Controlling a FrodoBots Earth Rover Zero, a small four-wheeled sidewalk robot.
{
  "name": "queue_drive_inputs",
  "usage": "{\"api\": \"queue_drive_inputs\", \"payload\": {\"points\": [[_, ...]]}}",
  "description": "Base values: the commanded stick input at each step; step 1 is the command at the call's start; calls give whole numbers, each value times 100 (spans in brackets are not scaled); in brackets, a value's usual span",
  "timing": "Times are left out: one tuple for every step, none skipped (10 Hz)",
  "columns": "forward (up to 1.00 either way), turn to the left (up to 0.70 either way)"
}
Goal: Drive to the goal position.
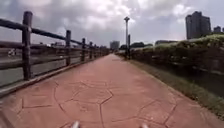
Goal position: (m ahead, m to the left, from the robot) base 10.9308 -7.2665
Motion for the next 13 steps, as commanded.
{"api": "queue_drive_inputs", "payload": {"points": [[69, 0], [69, 0], [69, 0], [69, 0], [69, 0], [69, 0], [69, 0], [69, 0], [69, 0], [69, 0], [69, 0], [69, 0], [69, 0]]}}
